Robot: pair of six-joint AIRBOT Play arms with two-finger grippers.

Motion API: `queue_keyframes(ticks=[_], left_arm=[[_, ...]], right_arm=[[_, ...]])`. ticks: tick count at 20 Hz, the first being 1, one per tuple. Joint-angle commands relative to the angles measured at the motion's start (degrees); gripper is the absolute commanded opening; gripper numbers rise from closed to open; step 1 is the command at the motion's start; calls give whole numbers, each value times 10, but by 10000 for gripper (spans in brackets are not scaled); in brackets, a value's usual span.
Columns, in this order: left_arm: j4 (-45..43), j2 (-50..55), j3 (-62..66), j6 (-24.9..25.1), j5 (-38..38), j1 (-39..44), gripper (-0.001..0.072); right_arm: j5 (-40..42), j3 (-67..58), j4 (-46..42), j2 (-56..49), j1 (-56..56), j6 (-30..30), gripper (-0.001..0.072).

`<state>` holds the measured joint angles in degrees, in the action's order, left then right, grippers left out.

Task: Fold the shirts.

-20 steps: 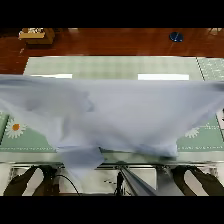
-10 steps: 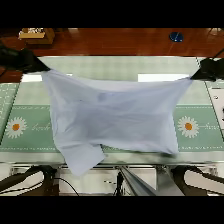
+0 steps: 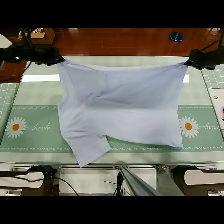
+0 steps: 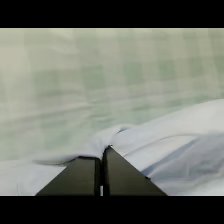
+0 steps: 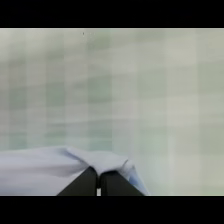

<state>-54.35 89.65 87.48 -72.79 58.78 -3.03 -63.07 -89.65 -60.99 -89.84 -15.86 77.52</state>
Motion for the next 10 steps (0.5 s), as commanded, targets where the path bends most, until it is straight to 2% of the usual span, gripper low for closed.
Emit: queue_keyframes(ticks=[1, 4, 7, 9, 10], left_arm=[[0, 61, 0, 1, -31, 4, 18], [53, 94, 0, 1, -73, 5, 19], [120, 108, 0, 2, -113, 5, 18], [121, 102, 3, 2, -89, 1, 18], [121, 98, 12, 1, -45, -5, 18]], right_arm=[[32, 0, 26, -49, 0, -22, 19], [44, 0, 39, -76, 0, -22, 19], [20, 0, 62, -85, 0, -25, 19], [-23, 0, 50, -68, -4, -32, 19], [-53, 0, 34, -55, -8, -31, 19]])
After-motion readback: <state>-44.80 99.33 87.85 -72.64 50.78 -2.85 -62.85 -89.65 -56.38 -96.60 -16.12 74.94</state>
